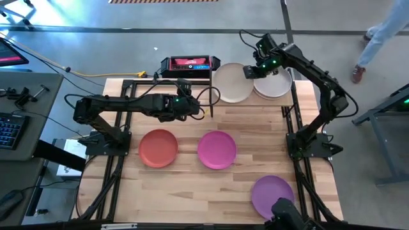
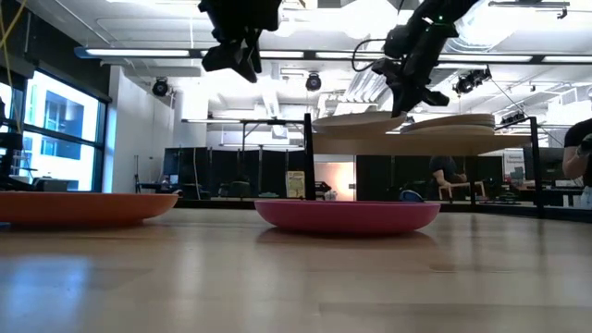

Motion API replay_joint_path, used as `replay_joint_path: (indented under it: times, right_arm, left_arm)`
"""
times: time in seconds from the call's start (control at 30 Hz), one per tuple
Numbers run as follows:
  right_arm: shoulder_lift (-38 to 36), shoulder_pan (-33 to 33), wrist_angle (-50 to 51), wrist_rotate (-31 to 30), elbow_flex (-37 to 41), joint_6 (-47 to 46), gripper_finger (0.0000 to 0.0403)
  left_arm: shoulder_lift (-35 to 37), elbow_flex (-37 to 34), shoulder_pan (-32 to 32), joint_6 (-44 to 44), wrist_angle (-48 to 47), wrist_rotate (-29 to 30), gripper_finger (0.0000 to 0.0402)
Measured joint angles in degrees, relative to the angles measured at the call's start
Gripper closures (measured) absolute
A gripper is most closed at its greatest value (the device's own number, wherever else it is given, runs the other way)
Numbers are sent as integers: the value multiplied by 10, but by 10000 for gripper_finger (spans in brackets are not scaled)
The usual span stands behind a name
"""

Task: Place and stack plates onto a shelf
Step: Put the cream plate on the shelf

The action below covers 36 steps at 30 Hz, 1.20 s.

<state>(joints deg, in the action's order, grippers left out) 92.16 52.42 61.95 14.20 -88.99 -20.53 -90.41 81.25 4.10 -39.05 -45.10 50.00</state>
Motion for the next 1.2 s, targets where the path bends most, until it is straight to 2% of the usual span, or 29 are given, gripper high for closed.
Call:
replay_joint_path:
  times: [0.27, 1.2]
  right_arm:
    - [0, -6, -31, 2, 1, 1, 403]
    - [0, -7, -27, -21, 1, 2, 402]
  left_arm:
    - [0, 0, 0, 0, 0, 0, 259]
    - [0, 0, 0, -2, 0, 1, 259]
